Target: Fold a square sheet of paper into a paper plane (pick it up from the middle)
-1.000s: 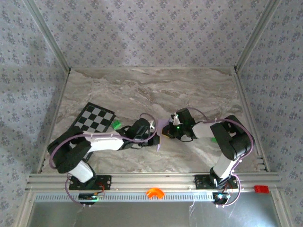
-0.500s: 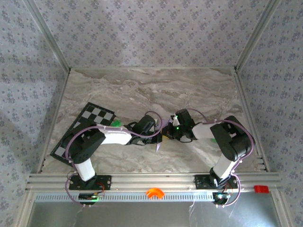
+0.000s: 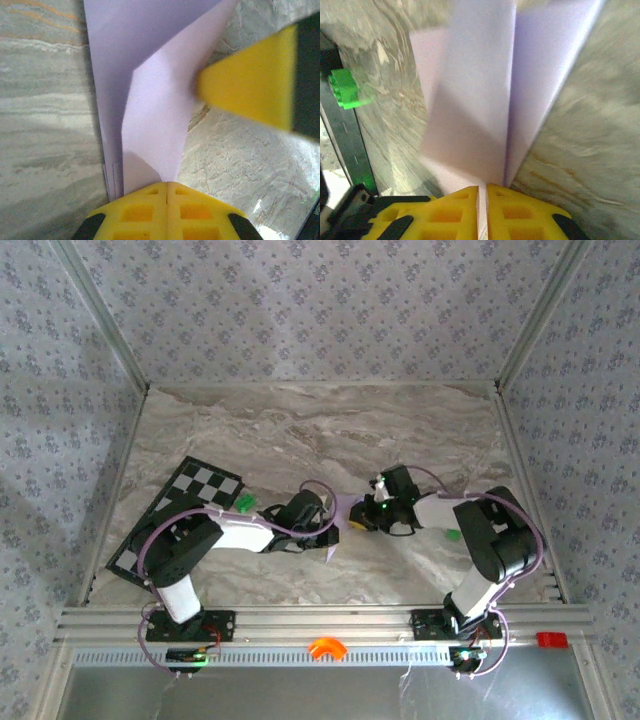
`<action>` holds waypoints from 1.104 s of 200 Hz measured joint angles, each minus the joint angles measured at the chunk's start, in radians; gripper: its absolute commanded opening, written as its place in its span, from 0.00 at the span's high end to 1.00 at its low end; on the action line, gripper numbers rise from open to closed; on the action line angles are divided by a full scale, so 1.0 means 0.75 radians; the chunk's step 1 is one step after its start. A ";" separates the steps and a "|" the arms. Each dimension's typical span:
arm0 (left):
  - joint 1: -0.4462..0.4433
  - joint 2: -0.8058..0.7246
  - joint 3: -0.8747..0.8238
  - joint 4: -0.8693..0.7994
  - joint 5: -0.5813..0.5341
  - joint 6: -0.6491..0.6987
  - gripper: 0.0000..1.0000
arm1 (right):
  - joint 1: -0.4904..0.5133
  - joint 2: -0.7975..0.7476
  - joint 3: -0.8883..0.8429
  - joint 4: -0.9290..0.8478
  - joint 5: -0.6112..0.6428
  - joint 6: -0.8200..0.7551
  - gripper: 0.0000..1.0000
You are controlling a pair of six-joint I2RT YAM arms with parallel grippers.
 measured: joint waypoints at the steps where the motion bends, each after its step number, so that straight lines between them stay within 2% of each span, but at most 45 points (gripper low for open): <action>1: 0.000 -0.001 -0.003 0.003 -0.001 -0.001 1.00 | -0.004 -0.004 0.002 -0.005 -0.001 -0.003 0.86; 27: -0.001 -0.002 -0.012 0.024 -0.001 -0.005 1.00 | -0.040 -0.076 0.032 -0.063 -0.001 -0.064 0.87; 59: -0.006 -0.002 -0.009 0.019 -0.009 -0.004 1.00 | 0.017 -0.130 0.046 -0.087 0.012 -0.108 0.92; 96: -0.006 -0.002 0.001 0.000 -0.012 -0.004 1.00 | 0.130 -0.047 0.078 -0.093 0.039 -0.115 0.94; 121: -0.007 -0.002 0.001 0.001 -0.013 -0.004 1.00 | 0.149 0.038 0.105 -0.097 0.060 -0.119 0.95; 139: -0.008 -0.001 0.001 0.001 -0.014 -0.004 1.00 | 0.132 0.082 0.114 -0.110 0.082 -0.132 0.95; 184: -0.014 0.023 -0.002 0.062 -0.012 -0.004 1.00 | 0.031 0.123 0.116 -0.101 -0.032 -0.154 0.94; 221: -0.017 0.038 -0.003 0.097 -0.009 -0.005 1.00 | -0.064 0.147 0.150 -0.119 -0.046 -0.178 0.94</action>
